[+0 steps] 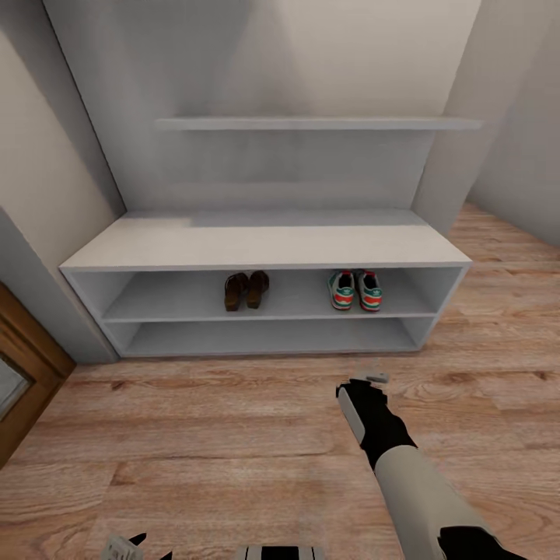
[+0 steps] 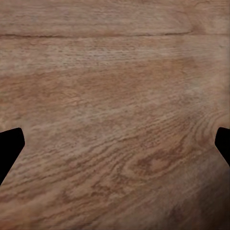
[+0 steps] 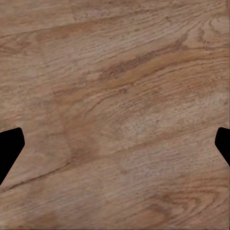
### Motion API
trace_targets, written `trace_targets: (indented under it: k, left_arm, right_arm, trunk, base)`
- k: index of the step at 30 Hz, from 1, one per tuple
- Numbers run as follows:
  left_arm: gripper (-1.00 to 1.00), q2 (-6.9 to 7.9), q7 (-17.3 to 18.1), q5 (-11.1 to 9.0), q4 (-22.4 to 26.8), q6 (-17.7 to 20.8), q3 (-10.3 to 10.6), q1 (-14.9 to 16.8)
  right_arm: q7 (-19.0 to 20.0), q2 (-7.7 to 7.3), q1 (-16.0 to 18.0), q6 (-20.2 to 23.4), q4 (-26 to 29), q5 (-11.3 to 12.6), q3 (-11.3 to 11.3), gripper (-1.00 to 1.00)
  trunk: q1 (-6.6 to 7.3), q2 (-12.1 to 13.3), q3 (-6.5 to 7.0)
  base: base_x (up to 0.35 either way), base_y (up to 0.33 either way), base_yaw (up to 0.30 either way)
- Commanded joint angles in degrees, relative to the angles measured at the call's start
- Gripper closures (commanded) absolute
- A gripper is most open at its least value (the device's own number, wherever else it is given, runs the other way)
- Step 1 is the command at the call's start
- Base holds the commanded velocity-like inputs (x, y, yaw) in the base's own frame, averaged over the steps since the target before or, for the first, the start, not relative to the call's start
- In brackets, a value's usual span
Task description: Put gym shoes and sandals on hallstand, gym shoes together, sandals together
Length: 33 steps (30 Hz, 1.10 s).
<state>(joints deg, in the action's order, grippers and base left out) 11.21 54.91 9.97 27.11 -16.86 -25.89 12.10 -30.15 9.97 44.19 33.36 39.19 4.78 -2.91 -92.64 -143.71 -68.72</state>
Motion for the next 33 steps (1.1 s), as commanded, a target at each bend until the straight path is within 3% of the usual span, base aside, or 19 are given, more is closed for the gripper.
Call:
trace_targets:
  k: [1,8,17,18,21,22,28,32,33]
  left_arm:
    - [-1.00,-0.05,0.28,0.61,0.01,-0.28,-0.47,0.05]
    - [-1.00,-0.05,0.28,0.62,0.02,-0.28,-0.47,0.03]
    - [-1.00,-0.01,0.28,0.58,0.04,-0.28,-0.65,0.03]
    - [-1.00,0.02,0.28,0.58,0.05,-0.28,-0.80,0.03]
    - [-1.00,0.03,0.28,0.58,0.05,-0.28,-0.85,0.03]
    - [-1.00,0.04,0.28,0.58,0.05,-0.28,-0.88,0.03]
    - [-1.00,0.04,0.02,0.58,0.05,-0.28,-0.96,0.03]
    - [-1.00,0.04,-0.07,0.58,0.05,-0.28,-0.98,0.03]
    - [-1.00,0.04,-0.16,0.58,0.05,-0.28,-0.99,0.03]
  right_arm:
    - [-0.34,0.03,0.02,0.05,-0.48,0.49,-0.07,-1.00]
    - [-0.28,0.03,0.00,-0.74,-4.64,0.62,-0.07,-1.00]
    - [1.27,0.03,-0.11,-7.28,-13.20,0.49,-0.01,-1.00]
    - [3.17,-0.44,-0.13,-10.32,-15.82,-0.61,0.05,-1.00]
    - [5.18,-1.24,-0.14,-13.11,-17.62,-2.75,0.08,-1.00]
    - [6.98,-1.98,-0.20,-15.18,-18.77,-4.80,0.09,-1.00]
    - [15.42,-4.90,-0.67,-22.05,-22.68,-11.33,0.05,-1.00]
    - [20.79,-6.62,-0.80,-25.50,-24.86,-13.61,0.03,-1.00]
    - [29.78,-10.09,-0.90,-30.57,-28.44,-15.41,0.02,-1.00]
  trunk:
    - [0.01,-0.02,-0.05]
    - [0.09,0.02,0.62]
    - [0.32,0.14,2.61]
    - [0.35,0.15,2.83]
    - [0.43,0.19,3.50]
    - [0.45,0.21,3.72]
    - [0.61,0.29,5.05]
    - [0.71,0.34,5.94]
    - [0.74,0.35,6.16]
  base:
    - [-0.018,0.000,0.000]
    - [-0.008,0.000,0.000]
    - [0.000,0.000,0.000]
    - [0.000,0.000,0.000]
    - [0.000,0.000,0.000]
    - [0.000,0.000,0.000]
    - [0.000,0.000,0.000]
    - [0.000,0.000,0.000]
    - [0.000,0.000,0.000]
